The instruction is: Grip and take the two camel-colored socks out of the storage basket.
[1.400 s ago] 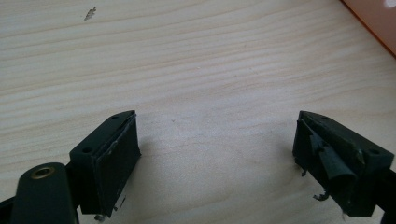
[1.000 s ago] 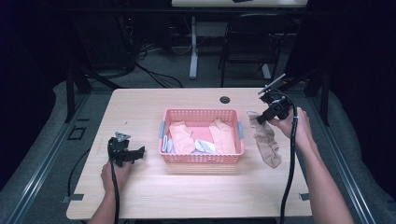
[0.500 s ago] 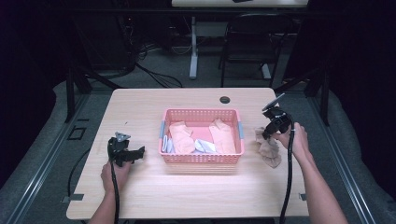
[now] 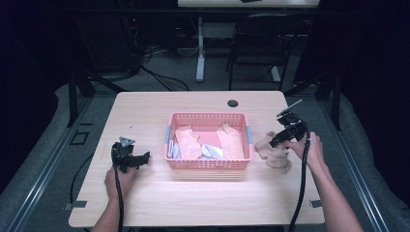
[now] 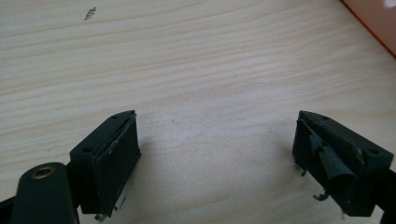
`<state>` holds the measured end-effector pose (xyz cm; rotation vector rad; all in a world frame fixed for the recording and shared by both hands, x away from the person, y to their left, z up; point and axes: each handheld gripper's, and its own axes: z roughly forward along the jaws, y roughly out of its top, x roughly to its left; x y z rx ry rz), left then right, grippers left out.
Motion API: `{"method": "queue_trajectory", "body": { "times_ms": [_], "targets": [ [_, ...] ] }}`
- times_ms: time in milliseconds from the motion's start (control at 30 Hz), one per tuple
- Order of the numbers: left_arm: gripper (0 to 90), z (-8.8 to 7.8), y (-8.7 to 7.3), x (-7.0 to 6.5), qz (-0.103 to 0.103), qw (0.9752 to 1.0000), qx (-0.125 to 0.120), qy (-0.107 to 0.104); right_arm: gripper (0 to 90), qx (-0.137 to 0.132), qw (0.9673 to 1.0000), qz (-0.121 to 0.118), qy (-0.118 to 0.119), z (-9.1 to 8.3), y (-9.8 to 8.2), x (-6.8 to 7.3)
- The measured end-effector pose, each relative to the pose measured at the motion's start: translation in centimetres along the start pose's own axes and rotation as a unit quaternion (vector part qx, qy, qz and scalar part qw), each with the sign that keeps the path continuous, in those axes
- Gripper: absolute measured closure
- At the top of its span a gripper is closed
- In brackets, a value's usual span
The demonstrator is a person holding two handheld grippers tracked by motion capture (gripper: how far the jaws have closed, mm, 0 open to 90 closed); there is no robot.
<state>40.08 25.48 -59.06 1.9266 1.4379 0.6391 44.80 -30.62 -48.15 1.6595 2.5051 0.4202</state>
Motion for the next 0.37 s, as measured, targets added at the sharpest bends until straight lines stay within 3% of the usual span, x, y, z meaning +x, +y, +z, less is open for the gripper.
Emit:
{"method": "queue_trajectory", "body": {
  "times_ms": [200,367],
  "targets": [
    [14.2,0.0,0.0,0.0,0.000,1.0000,0.000,0.000,5.4,-0.009,0.9999,-0.005,-0.008,-0.8,-2.6,0.2],
    [14.2,0.0,0.0,0.0,0.000,1.0000,0.000,0.000,2.1,-0.002,0.9999,-0.014,-0.005,-0.8,-4.8,0.0]
  ]
}}
